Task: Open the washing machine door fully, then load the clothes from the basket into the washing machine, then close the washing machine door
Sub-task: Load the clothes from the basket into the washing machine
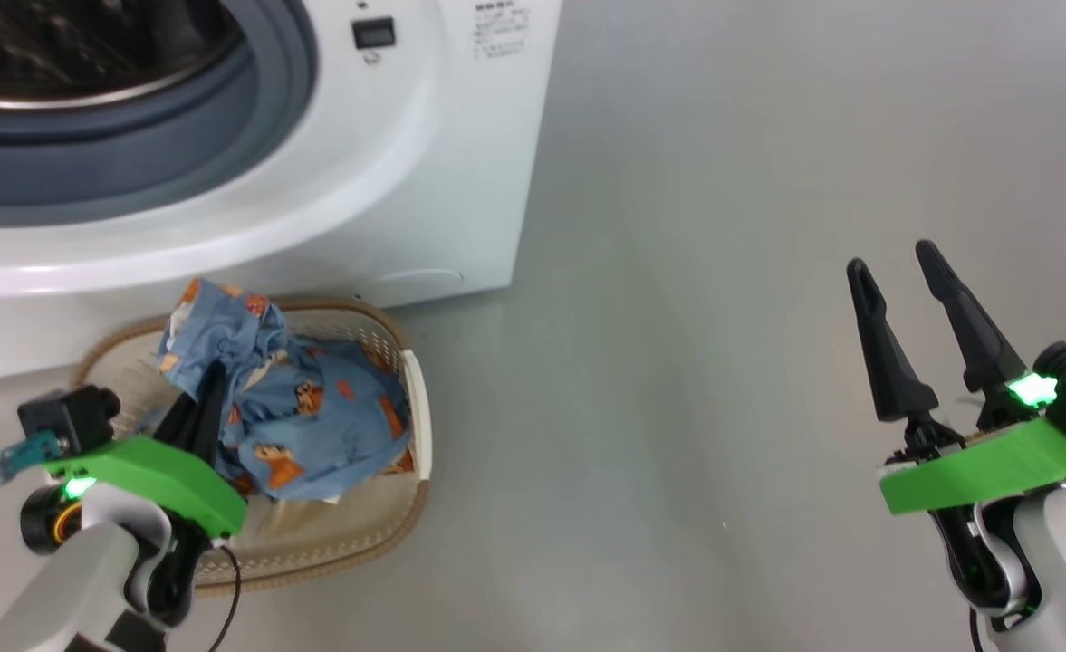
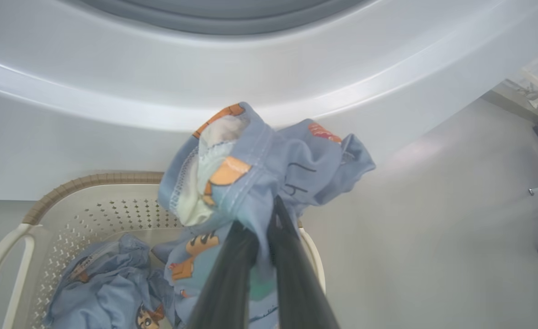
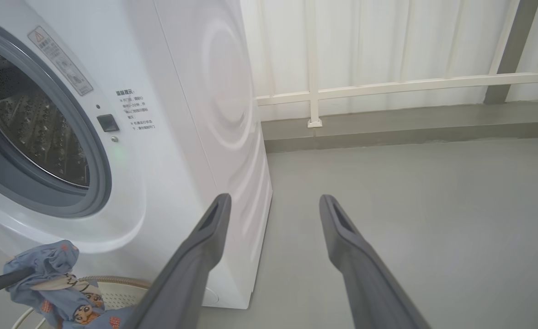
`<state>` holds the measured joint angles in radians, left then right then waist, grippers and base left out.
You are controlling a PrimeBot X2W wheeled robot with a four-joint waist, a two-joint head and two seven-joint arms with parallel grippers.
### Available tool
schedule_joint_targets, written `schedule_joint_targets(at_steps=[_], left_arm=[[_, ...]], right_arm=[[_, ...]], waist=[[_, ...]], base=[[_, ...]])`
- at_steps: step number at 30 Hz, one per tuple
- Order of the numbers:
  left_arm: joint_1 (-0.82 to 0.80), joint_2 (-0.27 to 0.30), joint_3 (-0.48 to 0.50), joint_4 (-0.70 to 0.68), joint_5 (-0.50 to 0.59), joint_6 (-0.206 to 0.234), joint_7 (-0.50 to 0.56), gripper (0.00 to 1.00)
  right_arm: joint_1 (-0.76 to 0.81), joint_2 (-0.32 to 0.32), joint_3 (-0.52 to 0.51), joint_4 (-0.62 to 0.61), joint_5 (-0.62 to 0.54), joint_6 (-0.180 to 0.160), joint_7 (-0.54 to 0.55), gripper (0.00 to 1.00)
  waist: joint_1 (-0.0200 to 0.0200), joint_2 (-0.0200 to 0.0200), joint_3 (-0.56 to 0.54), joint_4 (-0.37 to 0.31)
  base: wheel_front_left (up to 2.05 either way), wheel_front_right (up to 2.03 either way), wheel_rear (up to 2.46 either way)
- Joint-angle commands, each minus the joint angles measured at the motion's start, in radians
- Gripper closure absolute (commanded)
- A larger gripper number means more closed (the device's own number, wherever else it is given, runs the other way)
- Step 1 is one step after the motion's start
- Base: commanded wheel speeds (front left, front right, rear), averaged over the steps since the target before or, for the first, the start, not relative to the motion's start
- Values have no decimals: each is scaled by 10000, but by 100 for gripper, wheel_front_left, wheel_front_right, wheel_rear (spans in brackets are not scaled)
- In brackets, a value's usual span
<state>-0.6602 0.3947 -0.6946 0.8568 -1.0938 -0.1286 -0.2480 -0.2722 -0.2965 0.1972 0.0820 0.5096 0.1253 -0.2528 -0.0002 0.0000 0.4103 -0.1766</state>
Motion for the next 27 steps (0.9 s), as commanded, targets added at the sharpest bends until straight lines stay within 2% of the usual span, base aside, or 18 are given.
schedule_joint_targets(at_steps=[1, 13, 23, 27], left_arm=[[259, 384, 606, -301, 462, -21, -135, 100], [1999, -47, 3475, -2003, 3193, -21, -136, 100], [3155, -296, 5059, -3649, 4687, 4, -137, 100], [3822, -446, 5770, -4619, 5299, 150, -137, 100]], right_arm=[[317, -237, 99, -164, 170, 54, -90, 0], [1121, -458, -88, -154, 359, 54, -90, 0], [1592, -603, -387, -249, 449, 54, -90, 0], [1841, -617, -594, -272, 469, 54, -90, 0]], waist=[[2, 0, -527, 316], [2, 0, -1682, 600], [2, 0, -2116, 749], [2, 0, -2345, 834]], base=[[0, 0, 0], [0, 0, 0], [0, 0, 0], [0, 0, 0]])
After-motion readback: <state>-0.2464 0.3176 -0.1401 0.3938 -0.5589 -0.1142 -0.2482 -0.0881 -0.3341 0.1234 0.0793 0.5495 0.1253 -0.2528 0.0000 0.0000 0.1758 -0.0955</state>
